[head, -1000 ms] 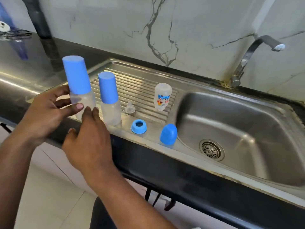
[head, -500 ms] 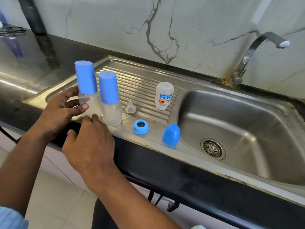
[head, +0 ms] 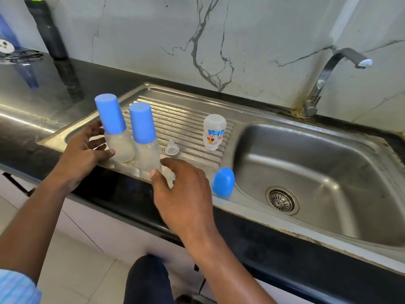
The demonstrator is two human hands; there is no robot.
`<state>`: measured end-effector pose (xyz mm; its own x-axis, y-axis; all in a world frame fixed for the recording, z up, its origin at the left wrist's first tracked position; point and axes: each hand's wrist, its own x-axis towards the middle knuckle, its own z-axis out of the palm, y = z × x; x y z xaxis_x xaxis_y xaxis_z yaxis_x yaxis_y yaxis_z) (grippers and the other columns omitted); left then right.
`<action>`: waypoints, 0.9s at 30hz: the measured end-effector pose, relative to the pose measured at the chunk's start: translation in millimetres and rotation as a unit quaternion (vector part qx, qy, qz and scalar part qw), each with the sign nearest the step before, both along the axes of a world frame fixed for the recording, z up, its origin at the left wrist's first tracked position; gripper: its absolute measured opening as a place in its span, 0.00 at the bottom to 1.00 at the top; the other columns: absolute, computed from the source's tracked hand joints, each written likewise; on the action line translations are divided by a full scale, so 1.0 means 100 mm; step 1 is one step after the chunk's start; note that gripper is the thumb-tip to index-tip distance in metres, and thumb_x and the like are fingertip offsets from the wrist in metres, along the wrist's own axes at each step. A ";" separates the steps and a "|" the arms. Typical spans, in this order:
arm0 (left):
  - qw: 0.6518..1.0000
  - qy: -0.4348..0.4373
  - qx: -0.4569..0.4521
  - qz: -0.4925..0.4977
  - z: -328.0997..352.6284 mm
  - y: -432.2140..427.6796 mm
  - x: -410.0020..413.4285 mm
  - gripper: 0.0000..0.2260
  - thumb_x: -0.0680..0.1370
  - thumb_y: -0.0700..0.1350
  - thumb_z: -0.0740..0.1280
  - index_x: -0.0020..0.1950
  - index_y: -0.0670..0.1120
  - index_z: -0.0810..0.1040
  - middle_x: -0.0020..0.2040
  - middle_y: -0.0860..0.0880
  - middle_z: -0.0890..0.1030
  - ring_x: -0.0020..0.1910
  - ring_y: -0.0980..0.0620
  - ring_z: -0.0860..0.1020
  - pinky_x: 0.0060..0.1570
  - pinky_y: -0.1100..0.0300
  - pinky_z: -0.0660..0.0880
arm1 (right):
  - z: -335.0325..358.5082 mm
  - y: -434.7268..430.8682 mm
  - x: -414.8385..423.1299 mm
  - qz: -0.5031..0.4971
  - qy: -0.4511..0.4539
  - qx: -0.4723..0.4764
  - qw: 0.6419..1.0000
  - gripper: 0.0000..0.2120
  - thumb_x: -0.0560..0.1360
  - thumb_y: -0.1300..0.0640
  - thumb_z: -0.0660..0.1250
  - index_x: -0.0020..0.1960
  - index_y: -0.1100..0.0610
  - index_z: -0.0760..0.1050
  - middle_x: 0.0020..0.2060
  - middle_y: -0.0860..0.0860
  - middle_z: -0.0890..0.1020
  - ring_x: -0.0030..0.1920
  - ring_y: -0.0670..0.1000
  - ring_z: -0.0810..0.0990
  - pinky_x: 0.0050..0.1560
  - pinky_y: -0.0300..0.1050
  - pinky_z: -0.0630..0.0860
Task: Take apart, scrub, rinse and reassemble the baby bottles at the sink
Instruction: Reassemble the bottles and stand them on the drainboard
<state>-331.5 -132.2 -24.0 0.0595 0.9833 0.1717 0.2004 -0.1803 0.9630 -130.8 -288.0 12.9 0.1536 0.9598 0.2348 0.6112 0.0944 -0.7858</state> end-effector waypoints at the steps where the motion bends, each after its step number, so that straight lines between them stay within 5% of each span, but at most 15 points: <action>1: 1.000 -0.004 0.011 0.026 -0.02 -0.03 0.00 0.32 0.72 0.24 0.66 0.60 0.60 0.74 0.59 0.53 0.77 0.59 0.53 0.75 0.62 0.52 0.72 | 0.00 -0.01 0.04 -0.012 0.017 0.007 1.000 0.17 0.79 0.48 0.65 0.67 0.50 0.76 0.62 0.44 0.80 0.62 0.46 0.76 0.64 0.46 0.74; 3: 0.990 -0.002 0.081 0.117 -0.04 -0.18 0.05 0.31 0.69 0.28 0.65 0.59 0.62 0.73 0.58 0.52 0.75 0.59 0.54 0.73 0.64 0.50 0.71 | 0.01 -0.02 0.17 -0.044 0.053 0.033 0.997 0.16 0.78 0.48 0.66 0.65 0.50 0.78 0.59 0.44 0.82 0.59 0.45 0.79 0.62 0.49 0.76; 6: 0.961 0.031 0.204 0.186 0.00 -0.61 0.30 0.20 0.70 0.39 0.64 0.55 0.62 0.73 0.50 0.56 0.75 0.49 0.56 0.75 0.50 0.64 0.73 | 0.03 0.00 0.46 -0.095 0.092 0.067 0.989 0.13 0.77 0.50 0.69 0.60 0.52 0.81 0.55 0.44 0.84 0.54 0.44 0.82 0.58 0.48 0.79; 8: 0.953 0.079 0.258 0.139 0.04 -0.90 0.58 0.15 0.72 0.40 0.65 0.53 0.59 0.74 0.46 0.56 0.76 0.42 0.60 0.76 0.41 0.72 0.71 | 0.07 0.02 0.69 -0.121 0.094 0.071 0.986 0.13 0.78 0.52 0.69 0.60 0.53 0.81 0.55 0.46 0.85 0.53 0.42 0.82 0.57 0.44 0.80; 11: 0.940 0.159 0.298 0.045 0.01 -1.09 1.01 0.12 0.73 0.38 0.65 0.54 0.48 0.79 0.44 0.51 0.77 0.38 0.55 0.76 0.37 0.70 0.72 | 0.10 0.03 1.03 -0.144 0.078 0.069 0.984 0.12 0.78 0.55 0.69 0.60 0.55 0.82 0.53 0.46 0.85 0.51 0.40 0.82 0.56 0.36 0.78; 14: 0.928 0.228 0.293 -0.002 -0.01 -0.97 1.34 0.10 0.75 0.37 0.67 0.55 0.45 0.82 0.47 0.52 0.80 0.40 0.57 0.76 0.40 0.66 0.73 | 0.06 0.09 1.27 -0.157 0.041 0.050 0.985 0.10 0.77 0.56 0.69 0.58 0.54 0.83 0.50 0.44 0.85 0.47 0.37 0.80 0.50 0.27 0.74; 21: 0.917 0.348 0.194 0.011 0.19 -0.55 1.90 0.15 0.79 0.40 0.65 0.65 0.46 0.79 0.57 0.46 0.82 0.56 0.44 0.79 0.52 0.52 0.73 | 0.01 0.47 1.49 -0.134 -0.029 0.009 0.990 0.19 0.75 0.56 0.71 0.66 0.53 0.77 0.57 0.49 0.83 0.56 0.48 0.80 0.60 0.50 0.78; 27: 0.906 0.385 0.171 0.052 0.25 -0.45 1.93 0.16 0.80 0.37 0.64 0.66 0.45 0.79 0.61 0.44 0.81 0.60 0.41 0.77 0.56 0.51 0.72 | 0.19 0.86 1.48 -0.069 -0.110 -0.070 0.989 0.25 0.73 0.58 0.73 0.69 0.54 0.73 0.61 0.52 0.80 0.58 0.53 0.80 0.59 0.50 0.78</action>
<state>-138.9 -177.3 0.7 0.2003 0.8875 0.4149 0.8214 -0.3829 0.4227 17.1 -202.3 32.4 0.2447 0.9589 0.1434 0.7688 -0.1018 -0.6314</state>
